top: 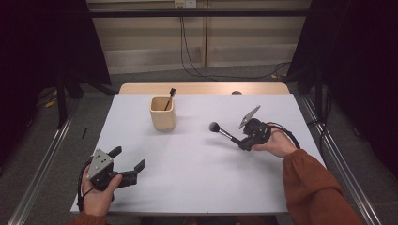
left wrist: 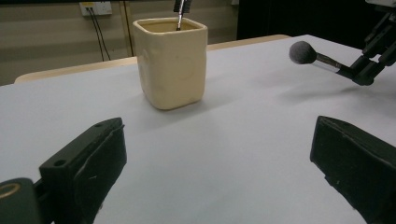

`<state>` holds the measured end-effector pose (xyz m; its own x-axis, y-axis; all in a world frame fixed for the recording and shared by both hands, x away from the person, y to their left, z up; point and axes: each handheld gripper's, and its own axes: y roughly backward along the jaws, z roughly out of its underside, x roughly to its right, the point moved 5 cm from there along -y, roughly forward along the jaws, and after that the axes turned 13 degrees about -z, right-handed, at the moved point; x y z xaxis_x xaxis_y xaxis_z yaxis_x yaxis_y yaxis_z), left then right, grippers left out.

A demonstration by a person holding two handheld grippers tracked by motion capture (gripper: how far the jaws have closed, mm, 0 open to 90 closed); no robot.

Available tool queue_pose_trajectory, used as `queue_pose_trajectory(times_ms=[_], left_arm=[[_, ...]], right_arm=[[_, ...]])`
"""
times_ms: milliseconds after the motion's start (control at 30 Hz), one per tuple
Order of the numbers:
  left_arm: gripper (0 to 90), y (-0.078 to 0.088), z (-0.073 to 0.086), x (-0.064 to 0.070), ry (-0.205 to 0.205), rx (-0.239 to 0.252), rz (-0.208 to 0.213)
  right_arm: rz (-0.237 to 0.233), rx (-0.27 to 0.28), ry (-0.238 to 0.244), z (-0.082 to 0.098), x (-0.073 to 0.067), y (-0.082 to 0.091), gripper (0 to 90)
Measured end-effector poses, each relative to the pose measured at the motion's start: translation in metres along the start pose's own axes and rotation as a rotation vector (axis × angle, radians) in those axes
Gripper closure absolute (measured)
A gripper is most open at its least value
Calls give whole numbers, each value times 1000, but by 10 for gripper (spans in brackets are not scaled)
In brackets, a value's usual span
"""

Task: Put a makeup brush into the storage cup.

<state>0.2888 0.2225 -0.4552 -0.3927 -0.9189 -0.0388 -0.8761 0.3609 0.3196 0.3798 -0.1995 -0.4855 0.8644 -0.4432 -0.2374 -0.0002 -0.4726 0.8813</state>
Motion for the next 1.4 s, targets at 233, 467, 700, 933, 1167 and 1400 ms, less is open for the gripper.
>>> queue_pose_trajectory(times_ms=[233,467,700,933,1167,1400], left_arm=[[38,0,0,0,0,0,0],[38,-2,1,1,-2,-10,4],[38,-1,1,0,-2,-12,2],[38,-2,1,1,-2,-12,3],[38,-2,1,1,-4,-12,3],[38,-1,1,1,-4,-8,4]], right_arm=[[19,143,-19,0,-3,0,760],[67,241,-61,3,1,2,759],[67,322,-92,6,3,-1,760],[78,399,-100,8,3,0,760],[76,488,-96,7,1,5,760],[63,540,-81,9,-1,6,760]])
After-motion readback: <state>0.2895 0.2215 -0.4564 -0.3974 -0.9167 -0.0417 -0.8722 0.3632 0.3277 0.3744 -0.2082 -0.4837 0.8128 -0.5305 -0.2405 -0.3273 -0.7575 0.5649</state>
